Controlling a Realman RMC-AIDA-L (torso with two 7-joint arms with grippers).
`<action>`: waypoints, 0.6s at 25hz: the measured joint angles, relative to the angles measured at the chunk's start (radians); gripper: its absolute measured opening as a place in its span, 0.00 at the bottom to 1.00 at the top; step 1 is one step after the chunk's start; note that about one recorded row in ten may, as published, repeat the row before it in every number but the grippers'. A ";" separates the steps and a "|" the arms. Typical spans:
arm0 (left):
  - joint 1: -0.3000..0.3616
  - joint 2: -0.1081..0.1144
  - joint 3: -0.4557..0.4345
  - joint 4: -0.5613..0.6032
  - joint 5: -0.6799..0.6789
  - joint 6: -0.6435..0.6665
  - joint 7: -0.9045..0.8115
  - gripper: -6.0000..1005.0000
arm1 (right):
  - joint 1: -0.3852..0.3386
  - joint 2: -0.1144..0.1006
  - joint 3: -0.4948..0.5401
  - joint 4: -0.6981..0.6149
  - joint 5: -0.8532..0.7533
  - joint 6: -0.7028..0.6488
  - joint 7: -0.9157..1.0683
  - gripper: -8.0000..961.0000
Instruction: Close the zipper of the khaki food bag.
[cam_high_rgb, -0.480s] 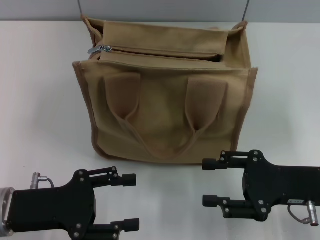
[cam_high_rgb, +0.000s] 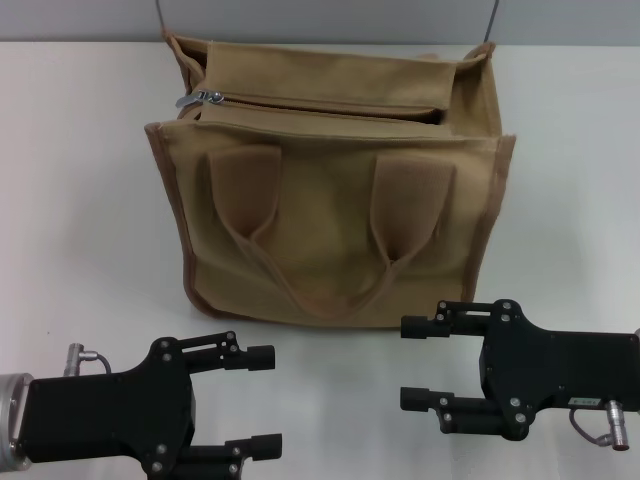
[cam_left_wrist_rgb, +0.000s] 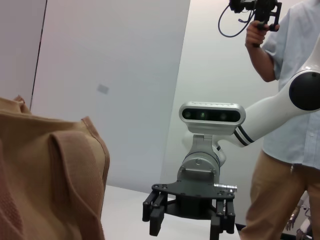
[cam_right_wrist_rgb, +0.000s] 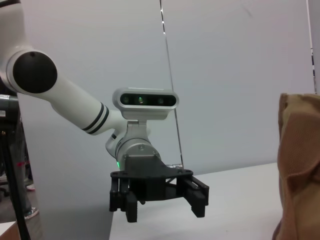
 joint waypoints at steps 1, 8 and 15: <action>0.001 0.000 -0.001 0.000 -0.001 0.000 0.003 0.73 | -0.001 0.001 0.000 0.000 0.000 0.003 -0.001 0.67; 0.017 -0.017 -0.167 -0.009 -0.010 0.009 0.014 0.72 | -0.007 0.012 0.002 0.007 0.000 0.008 -0.017 0.67; 0.005 -0.021 -0.522 -0.126 -0.057 -0.030 0.009 0.72 | -0.003 0.018 0.009 0.058 0.009 -0.009 -0.081 0.67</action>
